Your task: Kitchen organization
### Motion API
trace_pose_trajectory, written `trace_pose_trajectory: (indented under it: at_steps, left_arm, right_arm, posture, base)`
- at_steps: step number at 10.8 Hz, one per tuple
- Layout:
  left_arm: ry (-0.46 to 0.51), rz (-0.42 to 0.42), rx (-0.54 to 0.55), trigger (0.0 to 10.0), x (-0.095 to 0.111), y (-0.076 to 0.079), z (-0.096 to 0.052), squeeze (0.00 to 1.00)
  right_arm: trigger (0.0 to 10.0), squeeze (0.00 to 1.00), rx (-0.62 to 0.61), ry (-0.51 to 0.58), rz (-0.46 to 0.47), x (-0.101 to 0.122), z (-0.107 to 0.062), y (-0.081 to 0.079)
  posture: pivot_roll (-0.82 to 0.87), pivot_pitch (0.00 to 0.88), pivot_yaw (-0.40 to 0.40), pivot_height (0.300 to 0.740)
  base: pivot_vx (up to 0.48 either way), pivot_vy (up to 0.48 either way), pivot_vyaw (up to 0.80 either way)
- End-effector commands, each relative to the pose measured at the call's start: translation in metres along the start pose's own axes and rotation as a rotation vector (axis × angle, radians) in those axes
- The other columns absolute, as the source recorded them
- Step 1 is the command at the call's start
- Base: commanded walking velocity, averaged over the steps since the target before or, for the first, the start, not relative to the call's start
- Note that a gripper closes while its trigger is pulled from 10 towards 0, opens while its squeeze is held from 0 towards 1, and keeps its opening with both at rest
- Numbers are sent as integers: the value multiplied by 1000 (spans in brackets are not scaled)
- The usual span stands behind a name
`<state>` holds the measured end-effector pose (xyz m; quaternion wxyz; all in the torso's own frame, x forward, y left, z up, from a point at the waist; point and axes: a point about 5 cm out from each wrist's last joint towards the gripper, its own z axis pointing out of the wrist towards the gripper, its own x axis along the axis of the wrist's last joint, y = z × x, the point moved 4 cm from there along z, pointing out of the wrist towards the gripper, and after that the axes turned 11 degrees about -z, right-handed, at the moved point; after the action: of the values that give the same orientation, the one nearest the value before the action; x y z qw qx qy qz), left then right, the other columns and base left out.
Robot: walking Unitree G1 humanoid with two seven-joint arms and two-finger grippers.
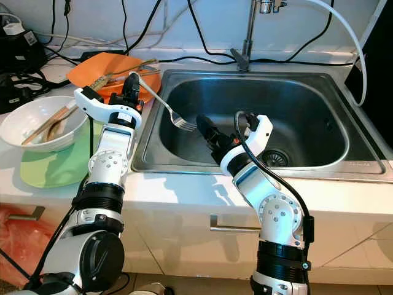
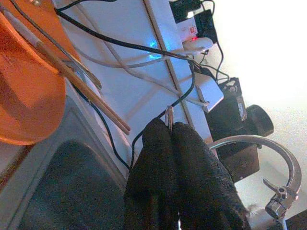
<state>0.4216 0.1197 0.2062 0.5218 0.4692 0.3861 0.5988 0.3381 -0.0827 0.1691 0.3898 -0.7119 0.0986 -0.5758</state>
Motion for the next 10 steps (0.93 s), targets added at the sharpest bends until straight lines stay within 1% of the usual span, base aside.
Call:
trace_pose_trajectory:
  at_steps: [1,4,5,6,8,10]
  left_arm:
    - [-73,-85,-49,0,-43,25,5,0]
    - [-73,-85,-49,0,-43,25,5,0]
    - [-127,-9,-28,0,-56,18,6,0]
    - [-132,2,-24,0,-57,18,6,0]
    - [-129,15,-26,0,-55,19,8,0]
    - [-119,10,-38,0,-53,22,10,0]
  right_arm:
    - [10000,0,0,11,8,3,1,-2]
    - [10000,0,0,11,8,3,1,-2]
    - [10000,0,40,-60,54,-5,11,-7]
    - [10000,0,45,-67,57,-6,12,-8]
    - [10000,0,43,-63,60,-5,12,-7]
    - [10000,0,46,-68,66,-6,12,-7]
  posture:
    - [53,8,54,740]
    - [53,8,54,740]
    - [43,20,59,740]
    - [43,20,59,740]
    - [45,18,60,740]
    - [42,18,60,740]
  base:
    - [0,0,0]
    - [0,0,0]
    - [0,0,0]
    - [0,0,0]
    - [0,0,0]
    - [0,0,0]
